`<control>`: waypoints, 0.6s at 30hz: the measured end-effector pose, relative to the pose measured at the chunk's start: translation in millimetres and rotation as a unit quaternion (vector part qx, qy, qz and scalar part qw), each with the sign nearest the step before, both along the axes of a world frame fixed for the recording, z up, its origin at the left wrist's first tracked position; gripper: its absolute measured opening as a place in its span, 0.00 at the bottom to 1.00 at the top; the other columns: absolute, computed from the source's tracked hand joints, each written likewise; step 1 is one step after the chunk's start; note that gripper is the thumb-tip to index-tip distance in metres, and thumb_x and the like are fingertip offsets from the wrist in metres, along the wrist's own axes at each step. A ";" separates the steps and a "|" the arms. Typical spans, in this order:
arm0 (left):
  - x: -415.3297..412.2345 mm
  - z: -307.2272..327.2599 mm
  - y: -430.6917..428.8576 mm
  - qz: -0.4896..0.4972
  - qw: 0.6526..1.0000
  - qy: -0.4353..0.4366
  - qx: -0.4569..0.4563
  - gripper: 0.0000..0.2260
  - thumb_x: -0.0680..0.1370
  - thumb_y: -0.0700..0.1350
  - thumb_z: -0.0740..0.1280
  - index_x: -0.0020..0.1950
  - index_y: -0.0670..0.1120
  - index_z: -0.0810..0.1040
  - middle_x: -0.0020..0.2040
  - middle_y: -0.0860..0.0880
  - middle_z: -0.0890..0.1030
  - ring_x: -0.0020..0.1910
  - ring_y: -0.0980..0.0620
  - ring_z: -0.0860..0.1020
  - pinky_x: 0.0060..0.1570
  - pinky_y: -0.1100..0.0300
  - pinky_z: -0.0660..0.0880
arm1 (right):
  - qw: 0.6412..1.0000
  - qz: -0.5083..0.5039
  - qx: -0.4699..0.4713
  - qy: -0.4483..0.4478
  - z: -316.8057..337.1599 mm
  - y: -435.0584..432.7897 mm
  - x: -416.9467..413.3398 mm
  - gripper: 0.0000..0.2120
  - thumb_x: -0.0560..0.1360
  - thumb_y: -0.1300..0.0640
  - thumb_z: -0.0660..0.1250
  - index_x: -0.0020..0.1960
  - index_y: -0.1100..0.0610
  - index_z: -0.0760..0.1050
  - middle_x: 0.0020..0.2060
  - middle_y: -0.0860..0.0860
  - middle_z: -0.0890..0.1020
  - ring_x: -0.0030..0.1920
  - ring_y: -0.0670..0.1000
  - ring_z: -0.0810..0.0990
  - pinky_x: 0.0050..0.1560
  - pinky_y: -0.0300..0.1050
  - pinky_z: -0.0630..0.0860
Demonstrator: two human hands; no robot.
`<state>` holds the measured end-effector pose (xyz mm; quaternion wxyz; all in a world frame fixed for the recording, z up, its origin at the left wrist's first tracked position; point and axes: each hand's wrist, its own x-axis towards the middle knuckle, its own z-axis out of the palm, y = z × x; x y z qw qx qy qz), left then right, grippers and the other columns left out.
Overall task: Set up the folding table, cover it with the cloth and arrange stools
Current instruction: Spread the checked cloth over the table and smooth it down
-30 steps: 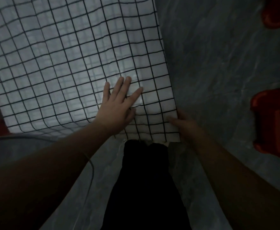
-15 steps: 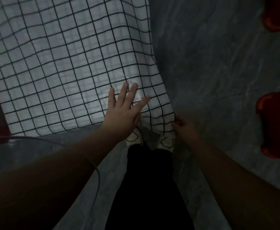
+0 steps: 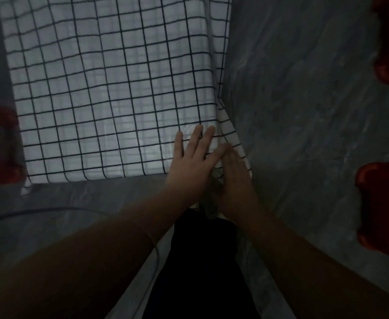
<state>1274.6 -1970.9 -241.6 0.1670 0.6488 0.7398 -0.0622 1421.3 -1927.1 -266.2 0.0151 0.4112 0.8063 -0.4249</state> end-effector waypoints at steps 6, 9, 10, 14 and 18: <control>-12.3 -7.1 -6.5 0.036 0.999 0.009 -0.019 0.38 0.77 0.57 0.58 0.81 0.49 0.43 0.82 0.42 0.45 0.80 0.41 0.41 0.75 0.35 0.42 | 0.992 -0.055 -0.100 0.045 -14.6 7.3 -24.7 0.38 0.77 0.41 0.63 0.81 0.52 0.52 0.78 0.45 0.58 0.76 0.38 0.56 0.76 0.41 0.56; -13.8 -12.3 -8.5 0.027 0.999 0.016 -0.014 0.39 0.78 0.57 0.61 0.82 0.48 0.44 0.82 0.42 0.45 0.80 0.41 0.42 0.75 0.35 0.42 | 0.986 -0.078 -0.147 0.031 -21.3 2.6 -27.4 0.31 0.79 0.54 0.67 0.76 0.44 0.54 0.70 0.38 0.62 0.69 0.31 0.61 0.63 0.20 0.56; -13.7 -14.4 -9.2 0.027 0.999 0.017 -0.009 0.39 0.78 0.57 0.62 0.82 0.48 0.45 0.82 0.42 0.46 0.80 0.41 0.43 0.75 0.35 0.43 | 0.986 -0.074 -0.151 0.016 -23.1 2.0 -28.5 0.30 0.80 0.56 0.66 0.76 0.45 0.55 0.69 0.39 0.63 0.70 0.35 0.62 0.60 0.19 0.54; -16.2 -13.9 -9.4 0.029 0.999 0.007 -0.015 0.39 0.78 0.61 0.61 0.82 0.49 0.45 0.82 0.43 0.47 0.80 0.41 0.43 0.75 0.35 0.43 | 0.988 -0.050 -0.143 -0.031 -35.4 2.9 -28.4 0.29 0.82 0.46 0.59 0.79 0.54 0.58 0.75 0.50 0.66 0.74 0.51 0.65 0.71 0.32 0.54; -18.5 2.6 -4.1 0.034 0.997 -0.034 -0.056 0.39 0.78 0.65 0.55 0.82 0.49 0.42 0.82 0.43 0.43 0.80 0.42 0.39 0.74 0.35 0.39 | 0.987 -0.058 -0.150 -0.018 -11.1 8.7 -27.9 0.33 0.80 0.43 0.64 0.79 0.56 0.58 0.73 0.43 0.66 0.71 0.40 0.66 0.67 0.25 0.58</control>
